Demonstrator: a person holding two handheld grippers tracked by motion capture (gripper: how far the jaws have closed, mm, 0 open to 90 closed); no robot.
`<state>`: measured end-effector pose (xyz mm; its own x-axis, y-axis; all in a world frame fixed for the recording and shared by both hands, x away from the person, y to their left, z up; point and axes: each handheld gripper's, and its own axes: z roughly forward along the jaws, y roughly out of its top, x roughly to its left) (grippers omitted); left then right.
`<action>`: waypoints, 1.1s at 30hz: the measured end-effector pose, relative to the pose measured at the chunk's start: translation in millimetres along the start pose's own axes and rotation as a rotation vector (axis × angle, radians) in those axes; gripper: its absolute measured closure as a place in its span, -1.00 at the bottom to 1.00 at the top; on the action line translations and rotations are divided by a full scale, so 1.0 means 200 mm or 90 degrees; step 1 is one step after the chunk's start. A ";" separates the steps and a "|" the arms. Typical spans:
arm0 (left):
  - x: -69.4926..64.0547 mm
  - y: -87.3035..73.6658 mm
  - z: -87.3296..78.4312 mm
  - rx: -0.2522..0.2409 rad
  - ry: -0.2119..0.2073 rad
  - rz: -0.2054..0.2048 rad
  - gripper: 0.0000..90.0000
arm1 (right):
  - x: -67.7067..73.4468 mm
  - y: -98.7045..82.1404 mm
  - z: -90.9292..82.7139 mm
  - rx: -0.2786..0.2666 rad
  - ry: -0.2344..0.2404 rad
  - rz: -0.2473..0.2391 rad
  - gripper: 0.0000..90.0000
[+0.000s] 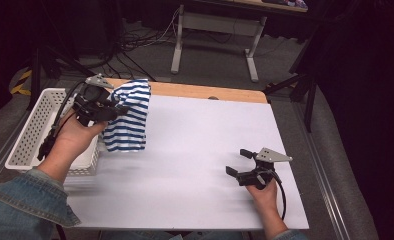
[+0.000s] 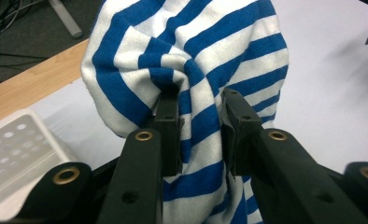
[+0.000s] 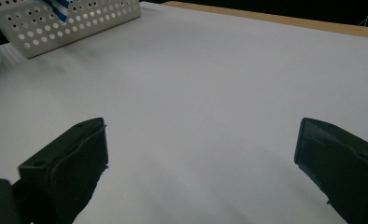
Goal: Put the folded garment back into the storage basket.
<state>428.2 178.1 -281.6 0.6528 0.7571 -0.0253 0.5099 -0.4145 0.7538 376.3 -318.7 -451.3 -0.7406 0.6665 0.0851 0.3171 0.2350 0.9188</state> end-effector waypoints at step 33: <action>0.43 -0.14 -0.28 0.037 0.058 -0.025 0.58 | 0.00 0.00 0.00 0.000 0.007 -0.003 -0.91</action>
<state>438.4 282.2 -267.4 0.5790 0.8153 0.0077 0.5680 -0.4101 0.7135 376.3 -318.6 -451.3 -0.7486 0.6577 0.0842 0.3129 0.2384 0.9194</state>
